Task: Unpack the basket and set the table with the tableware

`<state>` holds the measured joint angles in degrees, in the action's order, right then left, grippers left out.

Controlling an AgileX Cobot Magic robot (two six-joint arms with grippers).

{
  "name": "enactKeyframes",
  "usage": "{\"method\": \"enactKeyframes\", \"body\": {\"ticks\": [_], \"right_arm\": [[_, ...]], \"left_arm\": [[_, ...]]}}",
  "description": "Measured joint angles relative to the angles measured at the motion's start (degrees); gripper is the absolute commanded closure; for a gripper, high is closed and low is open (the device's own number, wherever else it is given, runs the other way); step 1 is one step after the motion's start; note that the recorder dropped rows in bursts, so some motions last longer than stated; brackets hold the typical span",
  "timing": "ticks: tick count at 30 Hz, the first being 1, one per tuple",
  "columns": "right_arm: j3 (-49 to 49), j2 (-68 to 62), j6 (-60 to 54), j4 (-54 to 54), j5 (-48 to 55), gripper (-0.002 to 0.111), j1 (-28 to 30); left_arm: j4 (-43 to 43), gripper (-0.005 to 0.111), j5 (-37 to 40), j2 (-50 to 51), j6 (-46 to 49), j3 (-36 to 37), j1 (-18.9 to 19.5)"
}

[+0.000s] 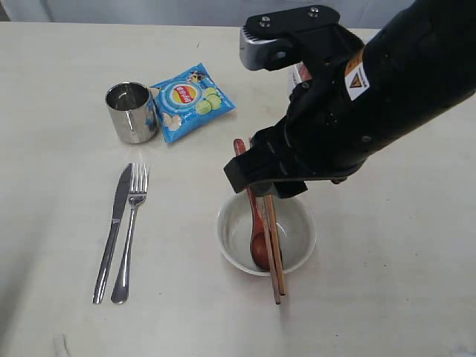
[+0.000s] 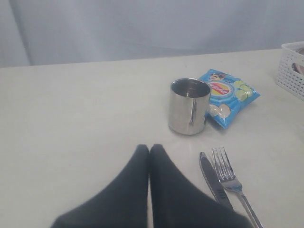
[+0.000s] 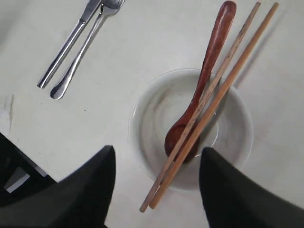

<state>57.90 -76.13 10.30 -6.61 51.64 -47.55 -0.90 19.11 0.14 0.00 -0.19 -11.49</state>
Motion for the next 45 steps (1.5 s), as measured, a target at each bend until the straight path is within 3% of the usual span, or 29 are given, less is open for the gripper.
{"method": "enactKeyframes", "body": {"ticks": [11,21,25,30,35,39,45], "right_arm": [[0.8,0.1,-2.2,3.4,-3.4,0.057,0.0],[9.4,0.2,13.0,36.1,16.1,0.057,1.0],[9.6,0.2,13.9,38.7,17.1,0.057,10.7],[9.6,0.1,10.3,28.3,11.2,0.057,29.7],[9.6,-1.5,10.7,20.7,3.3,0.057,43.6],[9.6,-4.6,11.1,20.7,1.5,0.057,48.9],[9.7,-12.7,10.3,23.8,3.1,0.057,49.6]], "left_arm": [[0.0,0.107,0.0,0.0,0.0,0.0,0.0],[-0.1,0.107,0.0,0.0,0.0,0.0,0.0],[-0.1,0.107,0.0,0.0,0.0,0.0,0.0],[-0.1,0.107,0.0,0.0,0.0,0.0,0.0],[-0.1,0.107,0.0,0.0,0.0,0.0,0.0],[-0.1,0.107,-0.1,0.0,0.0,0.0,0.0],[-0.1,0.107,-0.1,0.0,0.0,0.0,0.0]]}}
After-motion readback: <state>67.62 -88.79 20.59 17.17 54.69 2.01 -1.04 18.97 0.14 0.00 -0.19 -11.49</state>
